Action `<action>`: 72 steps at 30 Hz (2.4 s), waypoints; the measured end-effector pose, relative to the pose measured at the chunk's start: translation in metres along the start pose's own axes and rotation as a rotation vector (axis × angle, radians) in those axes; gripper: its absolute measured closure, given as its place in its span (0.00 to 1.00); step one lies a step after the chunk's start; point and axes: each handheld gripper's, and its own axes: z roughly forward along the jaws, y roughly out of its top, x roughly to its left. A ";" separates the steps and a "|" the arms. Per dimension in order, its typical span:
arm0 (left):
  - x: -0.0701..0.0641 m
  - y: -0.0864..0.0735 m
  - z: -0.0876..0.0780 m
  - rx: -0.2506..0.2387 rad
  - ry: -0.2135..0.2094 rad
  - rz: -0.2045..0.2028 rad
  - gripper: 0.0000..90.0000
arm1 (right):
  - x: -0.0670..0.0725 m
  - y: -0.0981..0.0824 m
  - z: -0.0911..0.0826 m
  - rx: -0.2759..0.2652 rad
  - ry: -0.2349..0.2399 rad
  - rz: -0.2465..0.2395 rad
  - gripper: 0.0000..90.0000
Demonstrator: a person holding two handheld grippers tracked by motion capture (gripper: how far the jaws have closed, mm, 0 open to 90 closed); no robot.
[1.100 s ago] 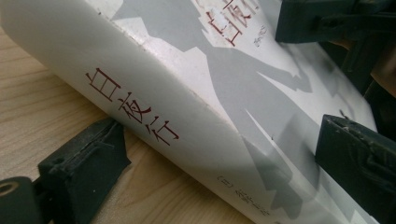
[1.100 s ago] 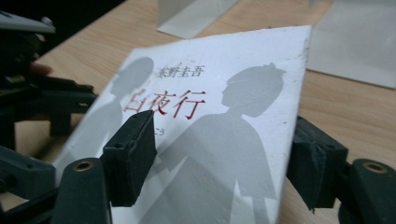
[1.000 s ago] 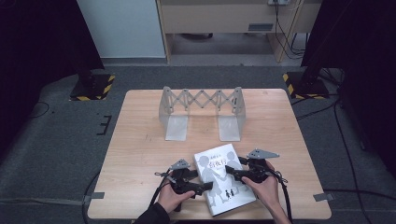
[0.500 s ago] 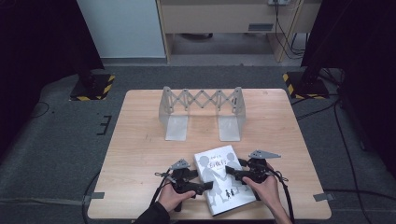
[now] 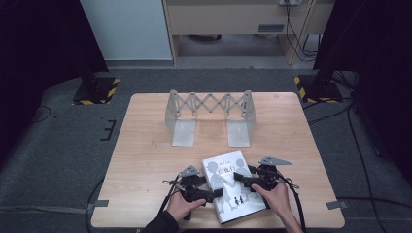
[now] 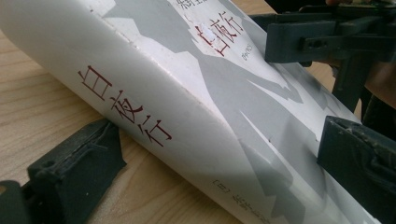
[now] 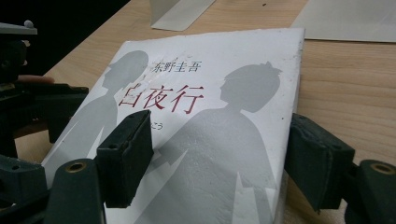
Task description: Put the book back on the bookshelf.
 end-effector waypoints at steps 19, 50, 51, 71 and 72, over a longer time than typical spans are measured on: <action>0.001 0.001 -0.003 0.008 0.005 -0.003 0.03 | -0.002 0.001 -0.002 -0.023 0.018 0.020 0.42; -0.002 0.001 0.002 -0.001 0.013 -0.019 0.00 | -0.004 -0.001 -0.001 -0.037 0.026 0.021 0.41; -0.003 0.001 0.002 0.002 0.017 -0.021 0.00 | -0.004 -0.001 -0.001 -0.040 0.025 0.024 0.40; -0.002 0.009 -0.009 -0.013 0.009 -0.020 0.09 | 0.004 0.007 -0.014 -0.142 0.036 -0.042 0.58; -0.002 0.010 -0.009 -0.018 0.010 -0.015 0.10 | 0.004 0.007 -0.015 -0.148 0.037 -0.044 0.58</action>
